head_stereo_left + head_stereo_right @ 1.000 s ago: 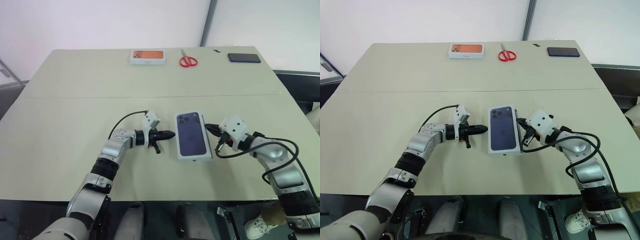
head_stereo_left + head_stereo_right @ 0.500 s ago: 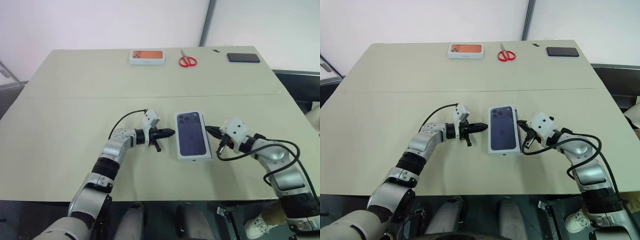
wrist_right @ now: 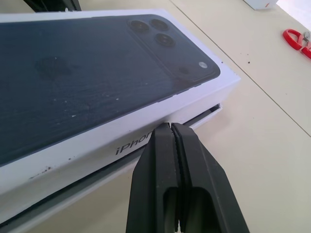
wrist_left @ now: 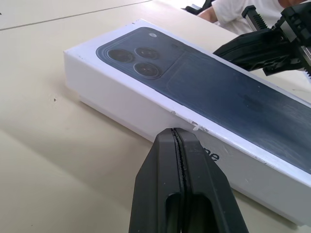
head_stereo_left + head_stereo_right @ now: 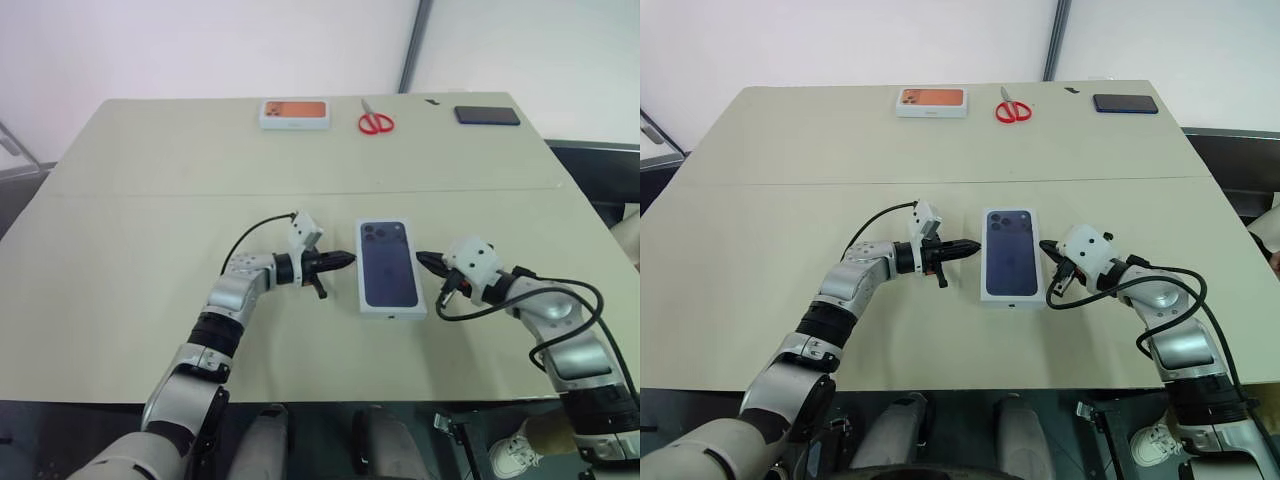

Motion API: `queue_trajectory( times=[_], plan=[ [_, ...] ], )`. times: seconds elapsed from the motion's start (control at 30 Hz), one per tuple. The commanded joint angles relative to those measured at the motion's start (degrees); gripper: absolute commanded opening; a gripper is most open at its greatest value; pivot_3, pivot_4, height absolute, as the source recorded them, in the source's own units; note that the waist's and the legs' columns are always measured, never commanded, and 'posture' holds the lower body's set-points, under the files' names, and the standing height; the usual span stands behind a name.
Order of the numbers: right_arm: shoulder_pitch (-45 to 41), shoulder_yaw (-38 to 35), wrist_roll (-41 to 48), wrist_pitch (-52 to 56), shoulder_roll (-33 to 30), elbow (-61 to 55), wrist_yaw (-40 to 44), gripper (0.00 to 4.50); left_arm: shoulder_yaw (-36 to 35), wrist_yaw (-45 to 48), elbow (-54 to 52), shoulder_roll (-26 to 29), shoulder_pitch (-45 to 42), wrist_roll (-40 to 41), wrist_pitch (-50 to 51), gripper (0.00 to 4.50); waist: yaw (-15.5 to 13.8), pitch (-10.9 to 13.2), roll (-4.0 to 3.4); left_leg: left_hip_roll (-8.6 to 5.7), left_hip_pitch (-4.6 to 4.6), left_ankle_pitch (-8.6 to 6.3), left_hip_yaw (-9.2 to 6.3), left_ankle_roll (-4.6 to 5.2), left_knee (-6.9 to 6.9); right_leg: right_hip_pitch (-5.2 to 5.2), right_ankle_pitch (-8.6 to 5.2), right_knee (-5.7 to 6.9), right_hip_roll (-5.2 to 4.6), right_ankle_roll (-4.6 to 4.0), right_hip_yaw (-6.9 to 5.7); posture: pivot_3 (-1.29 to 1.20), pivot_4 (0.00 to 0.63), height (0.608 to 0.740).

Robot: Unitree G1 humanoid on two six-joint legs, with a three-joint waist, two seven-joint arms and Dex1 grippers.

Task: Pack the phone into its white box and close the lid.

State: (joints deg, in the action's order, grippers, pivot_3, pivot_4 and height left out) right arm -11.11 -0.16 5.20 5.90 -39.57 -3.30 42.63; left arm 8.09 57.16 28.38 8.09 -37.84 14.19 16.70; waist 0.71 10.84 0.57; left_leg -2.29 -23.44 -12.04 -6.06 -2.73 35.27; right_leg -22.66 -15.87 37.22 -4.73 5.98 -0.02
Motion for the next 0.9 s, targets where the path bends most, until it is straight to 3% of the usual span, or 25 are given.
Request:
queue_trajectory(
  times=[0.03, 0.9],
  plan=[
    [0.2, 0.4, -0.3, -1.4, 0.2, -1.5, 0.4, 0.05, 1.1, 0.3, -2.3, -1.3, -0.7, 0.0, -1.5, 0.0, 0.0, 0.0, 0.0, 0.0, 0.0, 0.0, 0.0, 0.0, 0.0, 0.0, 0.0, 0.0, 0.0, 0.0, 0.0, 0.0, 0.15, 0.74],
    [-0.2, 0.6, -4.2, -3.0, -0.3, 2.5, 1.3, 0.05, 1.5, -1.7, -0.2, -2.8, -1.2, -1.9, -2.0, 0.0, 0.0, 0.0, 0.0, -0.01, 0.02, 0.01, 0.0, -0.01, 0.02, 0.03, 0.0, 0.01, 0.0, 0.0, 0.0, 0.0, 0.15, 0.74]
  ],
)
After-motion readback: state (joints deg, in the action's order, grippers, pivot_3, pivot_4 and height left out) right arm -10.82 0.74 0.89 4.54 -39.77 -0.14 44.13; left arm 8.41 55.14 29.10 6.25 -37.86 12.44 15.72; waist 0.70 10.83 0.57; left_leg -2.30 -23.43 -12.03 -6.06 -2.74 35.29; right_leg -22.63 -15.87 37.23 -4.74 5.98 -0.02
